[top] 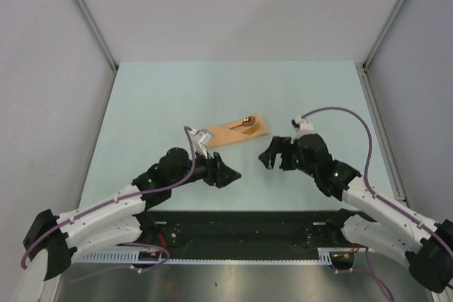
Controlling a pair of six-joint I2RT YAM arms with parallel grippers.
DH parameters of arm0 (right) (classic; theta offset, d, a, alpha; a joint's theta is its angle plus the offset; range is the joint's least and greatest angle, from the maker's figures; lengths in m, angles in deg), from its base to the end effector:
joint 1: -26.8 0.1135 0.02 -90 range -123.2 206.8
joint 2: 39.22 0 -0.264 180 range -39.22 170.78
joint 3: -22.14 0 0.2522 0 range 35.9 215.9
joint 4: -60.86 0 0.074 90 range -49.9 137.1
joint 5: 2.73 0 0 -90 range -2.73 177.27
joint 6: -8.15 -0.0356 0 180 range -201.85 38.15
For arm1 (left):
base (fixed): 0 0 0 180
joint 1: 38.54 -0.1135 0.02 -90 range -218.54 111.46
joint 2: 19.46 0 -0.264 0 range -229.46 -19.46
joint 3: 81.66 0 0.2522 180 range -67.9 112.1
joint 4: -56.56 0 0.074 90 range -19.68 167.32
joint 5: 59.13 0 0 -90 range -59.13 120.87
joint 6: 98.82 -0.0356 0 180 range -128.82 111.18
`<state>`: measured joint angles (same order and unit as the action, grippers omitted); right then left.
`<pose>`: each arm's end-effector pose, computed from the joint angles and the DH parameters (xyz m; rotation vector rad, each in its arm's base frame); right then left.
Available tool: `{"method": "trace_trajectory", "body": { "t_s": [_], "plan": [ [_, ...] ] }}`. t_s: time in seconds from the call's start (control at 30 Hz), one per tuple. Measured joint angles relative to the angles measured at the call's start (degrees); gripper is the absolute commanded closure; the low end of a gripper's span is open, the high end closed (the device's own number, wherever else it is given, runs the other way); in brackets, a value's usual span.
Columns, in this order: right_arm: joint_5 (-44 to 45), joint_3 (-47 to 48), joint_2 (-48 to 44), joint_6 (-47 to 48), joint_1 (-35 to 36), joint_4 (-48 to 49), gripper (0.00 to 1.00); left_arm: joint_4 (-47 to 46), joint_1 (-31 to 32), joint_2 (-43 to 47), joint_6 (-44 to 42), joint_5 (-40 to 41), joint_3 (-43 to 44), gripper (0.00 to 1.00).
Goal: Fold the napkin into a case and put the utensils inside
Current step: Reset both arms
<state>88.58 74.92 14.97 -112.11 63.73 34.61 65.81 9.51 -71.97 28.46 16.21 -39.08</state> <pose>0.1721 0.1284 0.2705 -0.1091 2.1257 0.6921 0.1338 -0.1623 0.2439 0.3868 2.0646 -1.2057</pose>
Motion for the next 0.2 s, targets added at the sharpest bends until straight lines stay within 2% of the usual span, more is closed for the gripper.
{"method": "trace_trajectory", "body": {
  "t_s": [0.1, 0.2],
  "plan": [
    [2.6, -8.3, -5.9, -3.7, 6.3, -0.2, 0.00, -5.4, 4.0, 5.3, 1.7, 3.2, -4.9, 0.23],
    [5.6, -12.6, -9.4, -6.8, 12.0, -0.6, 0.00, -8.2, 6.6, 8.3, 2.8, 5.4, -7.8, 0.22]
  ]
}}
